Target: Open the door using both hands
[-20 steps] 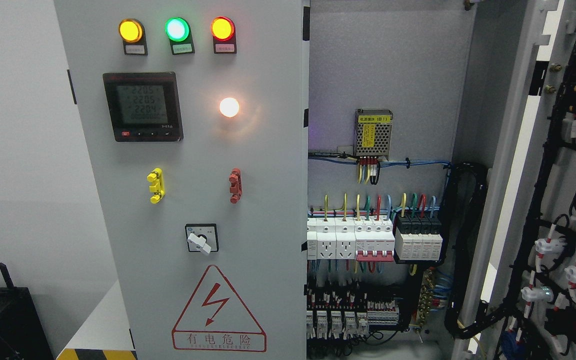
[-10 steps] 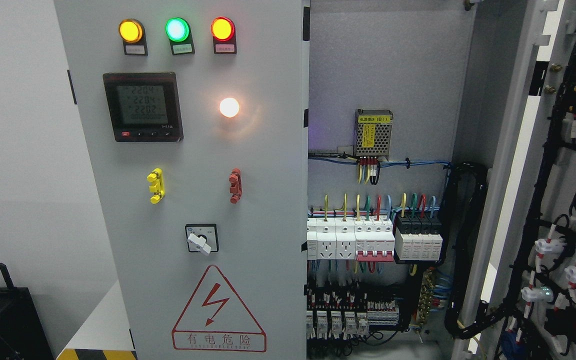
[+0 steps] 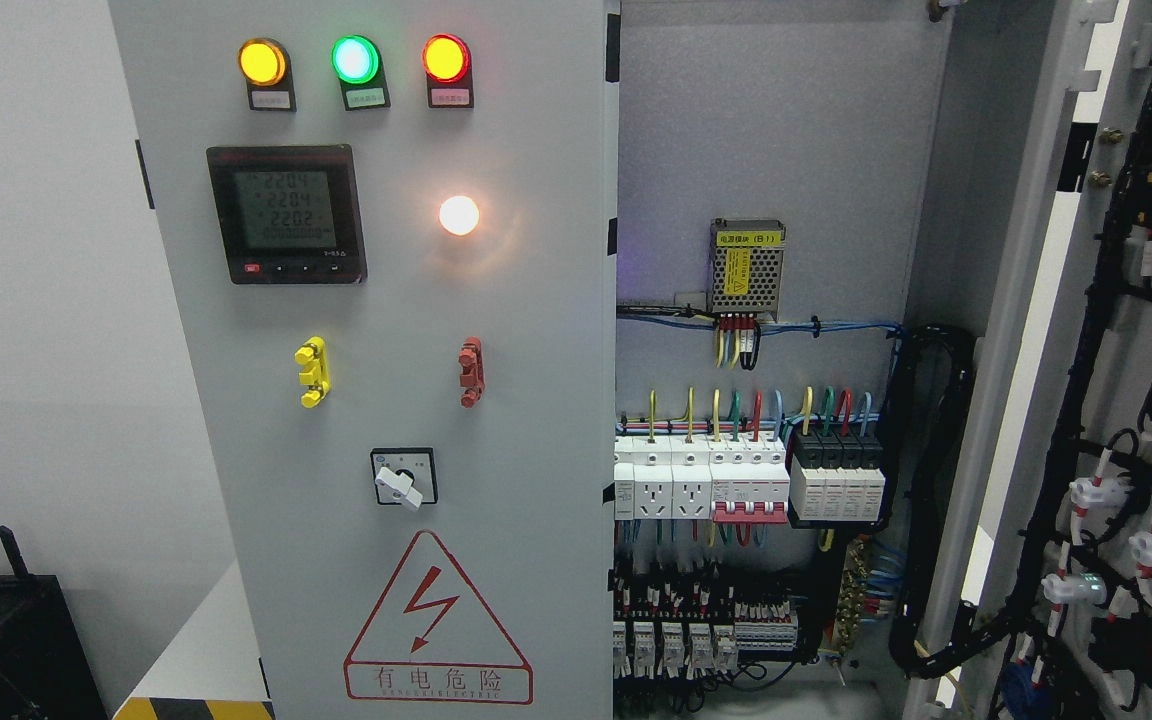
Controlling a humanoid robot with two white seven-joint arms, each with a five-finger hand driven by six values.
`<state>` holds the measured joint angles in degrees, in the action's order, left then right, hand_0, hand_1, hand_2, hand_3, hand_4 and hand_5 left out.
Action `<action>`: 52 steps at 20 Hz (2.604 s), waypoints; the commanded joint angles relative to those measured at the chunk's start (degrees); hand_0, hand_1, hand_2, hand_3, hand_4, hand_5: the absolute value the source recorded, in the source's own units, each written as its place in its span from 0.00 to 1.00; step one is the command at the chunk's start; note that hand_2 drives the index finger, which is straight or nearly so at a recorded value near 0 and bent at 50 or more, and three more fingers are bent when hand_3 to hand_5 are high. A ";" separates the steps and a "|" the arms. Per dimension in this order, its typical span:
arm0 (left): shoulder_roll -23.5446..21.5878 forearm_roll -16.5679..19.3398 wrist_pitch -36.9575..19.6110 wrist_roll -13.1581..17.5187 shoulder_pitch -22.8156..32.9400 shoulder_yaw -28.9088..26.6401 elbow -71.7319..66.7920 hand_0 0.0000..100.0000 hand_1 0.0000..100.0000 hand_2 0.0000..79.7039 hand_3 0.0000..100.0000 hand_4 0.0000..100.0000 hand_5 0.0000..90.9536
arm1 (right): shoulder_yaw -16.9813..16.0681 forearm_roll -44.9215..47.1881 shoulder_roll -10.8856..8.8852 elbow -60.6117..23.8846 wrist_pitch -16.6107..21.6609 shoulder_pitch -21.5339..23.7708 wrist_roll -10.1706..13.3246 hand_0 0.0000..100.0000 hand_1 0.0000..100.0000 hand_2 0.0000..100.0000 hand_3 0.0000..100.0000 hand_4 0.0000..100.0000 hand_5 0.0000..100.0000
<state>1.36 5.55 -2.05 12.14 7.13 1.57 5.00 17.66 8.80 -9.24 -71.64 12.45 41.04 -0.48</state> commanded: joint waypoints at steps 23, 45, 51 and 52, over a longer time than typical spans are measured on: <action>0.84 -1.25 0.90 0.25 -0.01 -1.75 -0.78 0.00 0.00 0.00 0.00 0.03 0.00 | 15.74 0.08 -14.23 -35.67 9.61 -2.89 -0.48 0.00 0.00 0.00 0.00 0.00 0.00; 0.84 -1.25 0.82 0.25 -0.10 -1.92 -0.78 0.00 0.00 0.00 0.00 0.03 0.00 | 6.69 0.78 -5.62 -36.38 3.29 -23.10 -0.40 0.00 0.00 0.00 0.00 0.00 0.00; 0.84 -1.25 0.82 0.25 -0.10 -1.92 -0.78 0.00 0.00 0.00 0.00 0.03 0.00 | 3.79 1.05 -2.28 -35.85 1.88 -26.45 -0.40 0.00 0.00 0.00 0.00 0.00 0.00; 0.84 -1.25 0.82 0.25 -0.10 -1.92 -0.78 0.00 0.00 0.00 0.00 0.03 0.00 | 3.52 0.96 -1.93 -35.85 1.79 -27.06 -0.40 0.00 0.00 0.00 0.00 0.00 0.00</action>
<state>2.19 4.31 -1.26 12.37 7.03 0.01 4.19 25.92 9.63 -16.05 -107.42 14.72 17.60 -0.95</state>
